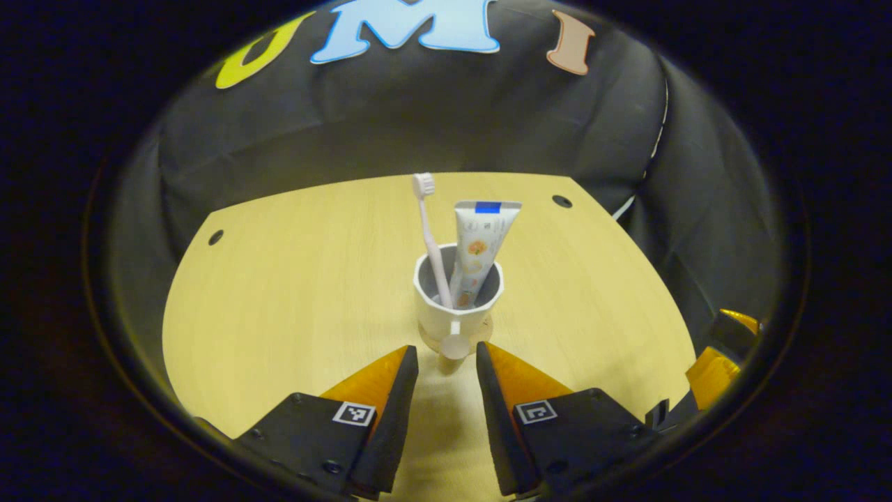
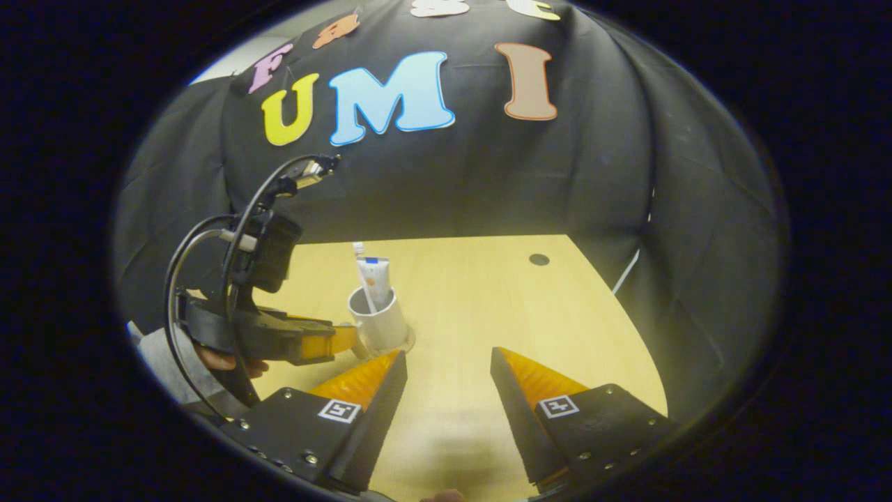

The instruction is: Put the toothbrush and toothpaste on the desktop into the cup, then pick up the cup and place it on the coaster on the desktop.

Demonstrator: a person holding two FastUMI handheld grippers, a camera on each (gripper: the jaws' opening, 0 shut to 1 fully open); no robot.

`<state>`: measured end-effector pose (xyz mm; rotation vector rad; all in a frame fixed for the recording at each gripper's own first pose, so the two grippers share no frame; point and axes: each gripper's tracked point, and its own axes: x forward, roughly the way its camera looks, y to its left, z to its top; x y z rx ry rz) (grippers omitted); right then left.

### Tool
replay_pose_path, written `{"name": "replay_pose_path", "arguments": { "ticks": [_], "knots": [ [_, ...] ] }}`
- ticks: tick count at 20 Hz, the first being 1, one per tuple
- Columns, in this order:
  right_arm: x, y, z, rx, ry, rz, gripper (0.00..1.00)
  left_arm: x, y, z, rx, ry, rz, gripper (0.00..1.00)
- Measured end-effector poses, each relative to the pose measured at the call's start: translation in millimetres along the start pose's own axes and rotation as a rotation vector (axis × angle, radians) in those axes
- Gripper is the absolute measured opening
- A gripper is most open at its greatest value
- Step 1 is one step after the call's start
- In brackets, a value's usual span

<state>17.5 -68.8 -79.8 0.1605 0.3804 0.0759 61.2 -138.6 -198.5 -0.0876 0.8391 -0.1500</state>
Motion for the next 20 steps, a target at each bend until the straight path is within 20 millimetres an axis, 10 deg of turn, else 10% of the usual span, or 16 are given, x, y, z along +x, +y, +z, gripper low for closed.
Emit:
{"name": "replay_pose_path", "arguments": {
  "ticks": [10, 20],
  "knots": [
    [-29, 38, 38, -0.092, -0.14, 0.025, 0.78, -104, 35, 35, -0.076, -0.347, 0.047, 0.64],
    [-43, 62, 61, -0.126, -0.241, -0.038, 0.75, -165, 72, 47, -0.023, -0.539, 0.056, 0.94]
  ]
}}
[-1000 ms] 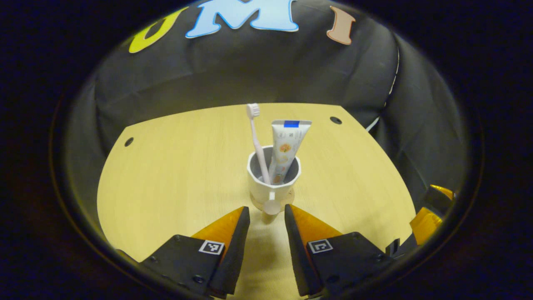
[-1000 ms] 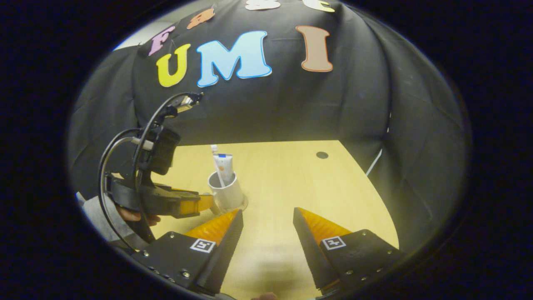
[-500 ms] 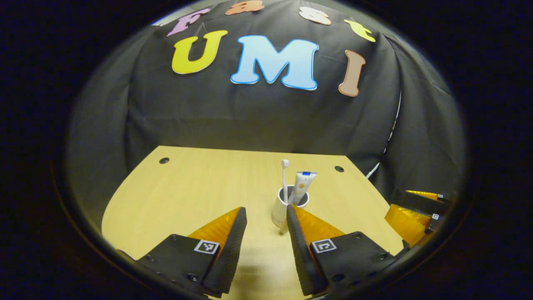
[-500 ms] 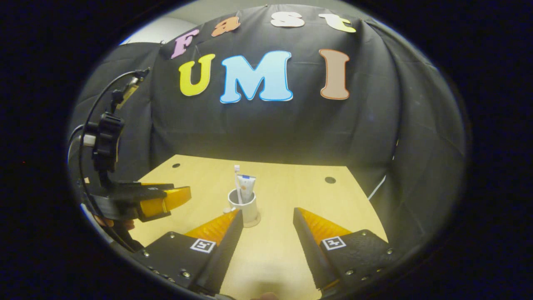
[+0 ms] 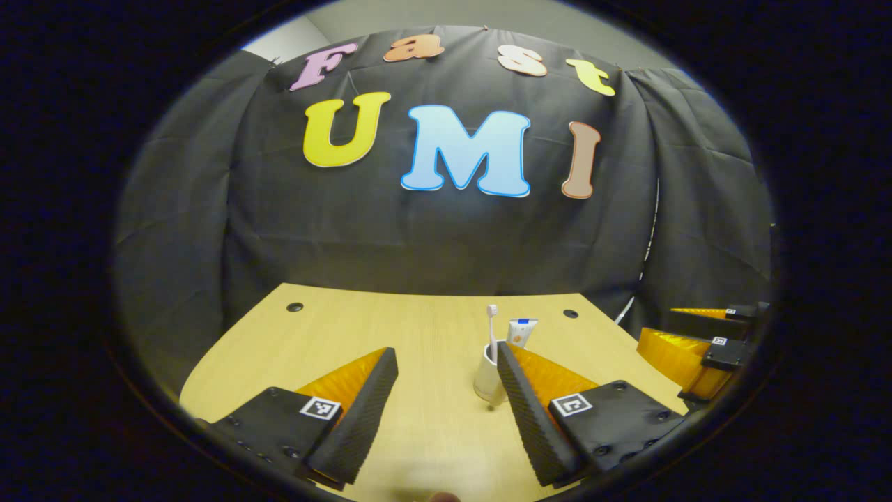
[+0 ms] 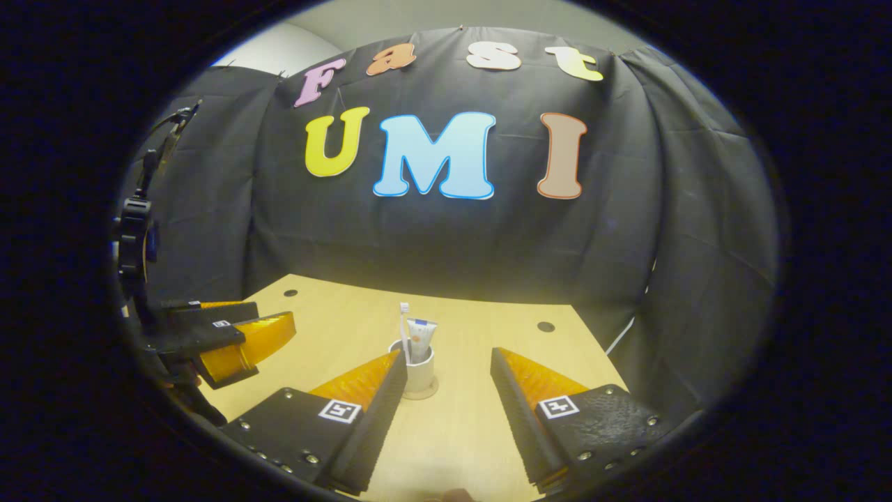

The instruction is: Put the toothbrush and toothpaste on the desktop into the cup, then pick up the cup and place it on the coaster on the desktop.

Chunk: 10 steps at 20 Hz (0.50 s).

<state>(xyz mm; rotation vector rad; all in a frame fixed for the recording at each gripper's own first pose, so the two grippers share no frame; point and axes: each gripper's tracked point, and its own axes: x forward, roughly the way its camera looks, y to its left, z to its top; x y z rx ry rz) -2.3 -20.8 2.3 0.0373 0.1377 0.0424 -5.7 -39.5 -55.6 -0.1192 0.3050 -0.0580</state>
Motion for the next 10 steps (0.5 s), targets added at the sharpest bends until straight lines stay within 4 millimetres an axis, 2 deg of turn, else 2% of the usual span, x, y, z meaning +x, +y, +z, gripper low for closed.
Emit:
{"name": "replay_pose_path", "arguments": {
  "ticks": [2, 3, 4, 5, 10],
  "knots": [
    [-2, 3, 5, 0.002, -0.018, -0.02, 0.78, -2, 7, 6, 0.018, -0.028, -0.001, 0.99],
    [1, 5, 6, 0.005, -0.029, -0.022, 0.78, -3, 10, 9, 0.029, -0.043, -0.001, 0.95],
    [-2, 8, 7, 0.01, -0.026, -0.042, 0.93, -1, 12, 13, 0.043, -0.058, -0.005, 0.95],
    [-2, 8, 7, 0.013, -0.028, -0.053, 0.96, -3, 15, 19, 0.064, -0.081, -0.006, 0.95],
    [-2, 16, 15, 0.007, -0.037, -0.08, 0.94, -6, 9, 26, 0.105, -0.114, -0.052, 0.95]
  ]
}}
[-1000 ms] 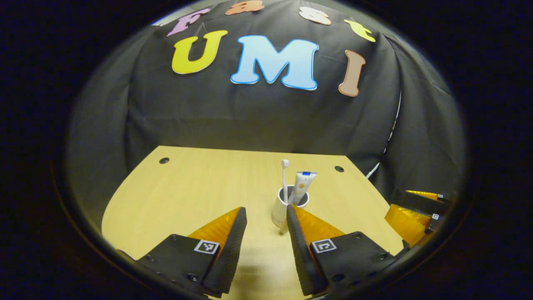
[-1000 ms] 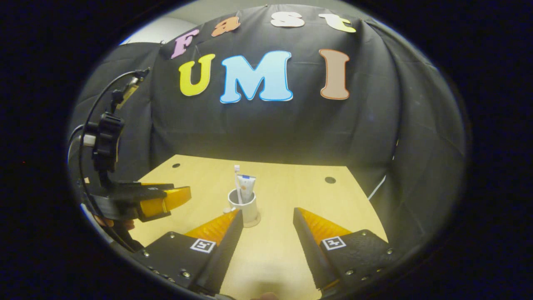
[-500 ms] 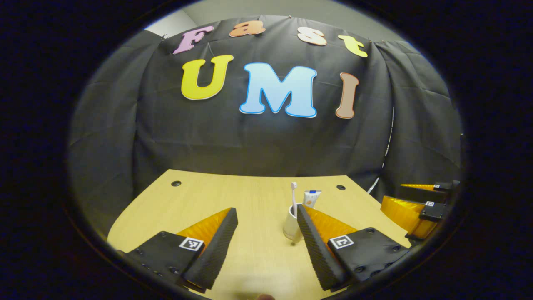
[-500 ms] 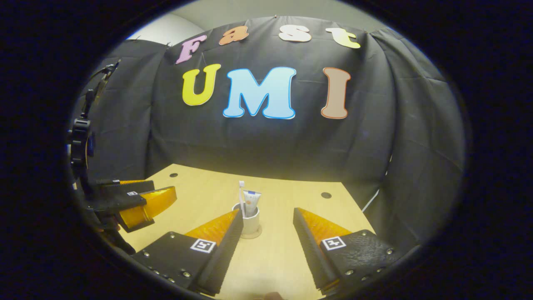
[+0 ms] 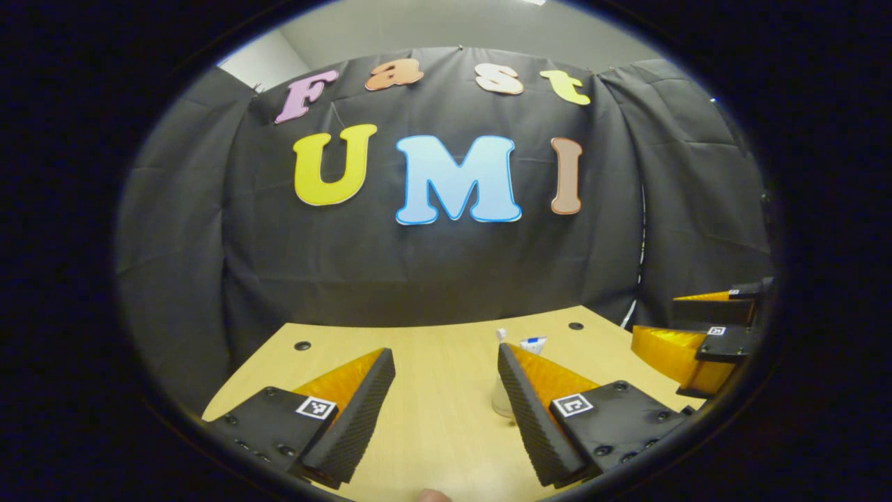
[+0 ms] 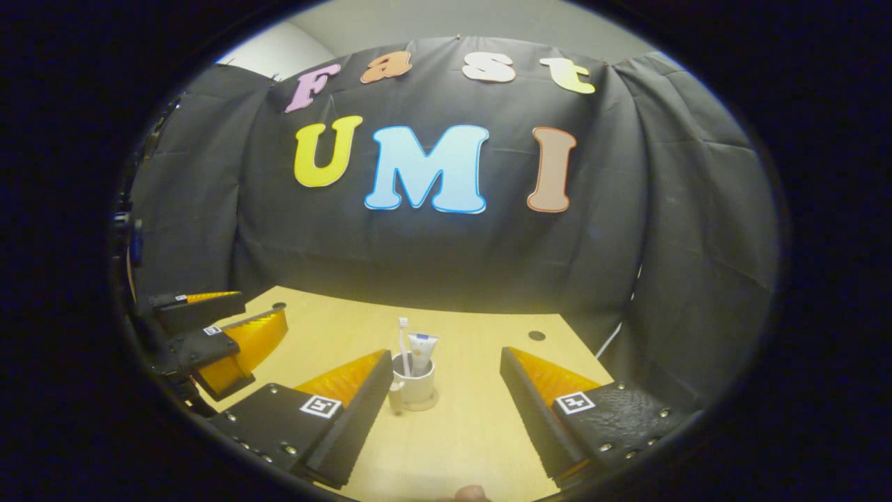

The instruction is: Put the toothbrush and toothpaste on the desktop into the cup, then pick up the cup and place it on the coaster on the desktop.

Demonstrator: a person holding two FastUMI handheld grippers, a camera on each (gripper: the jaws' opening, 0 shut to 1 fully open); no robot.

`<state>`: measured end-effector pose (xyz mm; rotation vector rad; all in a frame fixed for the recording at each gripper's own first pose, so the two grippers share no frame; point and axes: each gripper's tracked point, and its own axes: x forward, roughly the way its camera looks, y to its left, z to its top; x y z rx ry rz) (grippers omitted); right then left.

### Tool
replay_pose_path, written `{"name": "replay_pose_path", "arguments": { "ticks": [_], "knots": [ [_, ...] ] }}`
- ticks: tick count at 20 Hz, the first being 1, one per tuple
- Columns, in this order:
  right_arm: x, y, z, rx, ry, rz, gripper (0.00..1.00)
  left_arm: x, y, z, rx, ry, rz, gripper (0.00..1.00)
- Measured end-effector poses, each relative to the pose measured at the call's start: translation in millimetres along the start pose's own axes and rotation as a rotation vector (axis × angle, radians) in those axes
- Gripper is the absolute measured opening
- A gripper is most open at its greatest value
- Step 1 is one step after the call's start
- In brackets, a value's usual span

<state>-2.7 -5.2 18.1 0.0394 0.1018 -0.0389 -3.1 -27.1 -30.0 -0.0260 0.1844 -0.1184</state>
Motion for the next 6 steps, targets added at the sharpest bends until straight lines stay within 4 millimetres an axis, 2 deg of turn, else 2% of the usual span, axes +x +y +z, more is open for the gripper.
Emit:
{"name": "replay_pose_path", "arguments": {
  "ticks": [3, 6],
  "knots": [
    [-4, 6, 15, 0.005, -0.043, -0.002, 0.96, 1, -2, 5, 0.021, -0.002, -0.02, 0.99],
    [-9, 4, 25, 0.003, -0.083, -0.013, 0.94, 1, -7, 18, 0.031, -0.029, -0.047, 0.95]
  ]
}}
